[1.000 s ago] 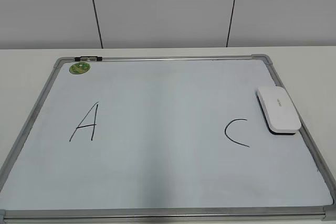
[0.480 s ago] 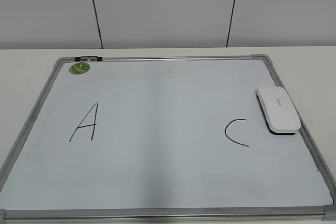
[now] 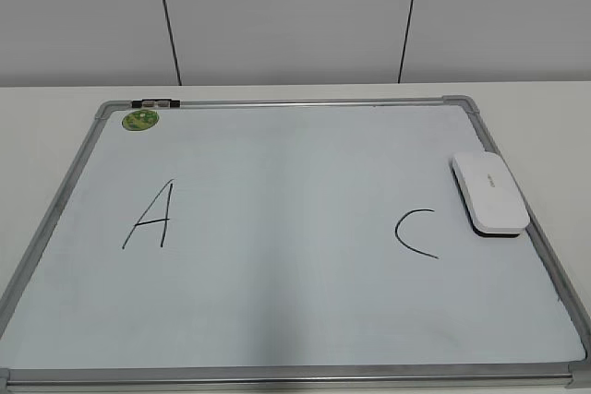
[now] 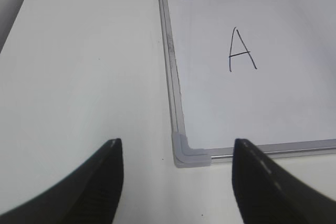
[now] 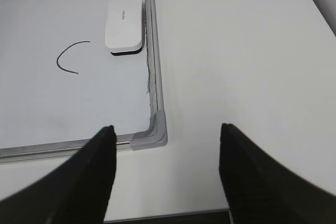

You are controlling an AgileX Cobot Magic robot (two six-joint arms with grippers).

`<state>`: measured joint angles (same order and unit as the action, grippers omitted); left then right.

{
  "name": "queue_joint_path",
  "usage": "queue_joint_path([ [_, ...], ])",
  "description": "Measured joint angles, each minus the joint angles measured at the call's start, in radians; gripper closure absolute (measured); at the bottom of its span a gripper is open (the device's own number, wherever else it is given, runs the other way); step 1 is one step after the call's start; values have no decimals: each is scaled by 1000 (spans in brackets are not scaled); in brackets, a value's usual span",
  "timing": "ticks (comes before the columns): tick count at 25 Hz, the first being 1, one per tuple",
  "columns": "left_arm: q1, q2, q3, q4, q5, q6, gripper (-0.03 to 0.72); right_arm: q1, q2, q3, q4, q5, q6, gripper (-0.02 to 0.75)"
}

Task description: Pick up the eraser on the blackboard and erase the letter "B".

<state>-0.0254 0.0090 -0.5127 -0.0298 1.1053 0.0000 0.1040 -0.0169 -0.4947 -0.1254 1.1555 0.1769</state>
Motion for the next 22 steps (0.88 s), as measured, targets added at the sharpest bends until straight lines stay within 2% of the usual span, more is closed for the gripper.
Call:
queue_joint_path([
  [8, 0, 0, 0, 0, 0, 0, 215, 0, 0, 0, 8, 0, -14, 277],
  [22, 0, 0, 0, 0, 0, 0, 215, 0, 0, 5, 88, -2, -170, 277],
])
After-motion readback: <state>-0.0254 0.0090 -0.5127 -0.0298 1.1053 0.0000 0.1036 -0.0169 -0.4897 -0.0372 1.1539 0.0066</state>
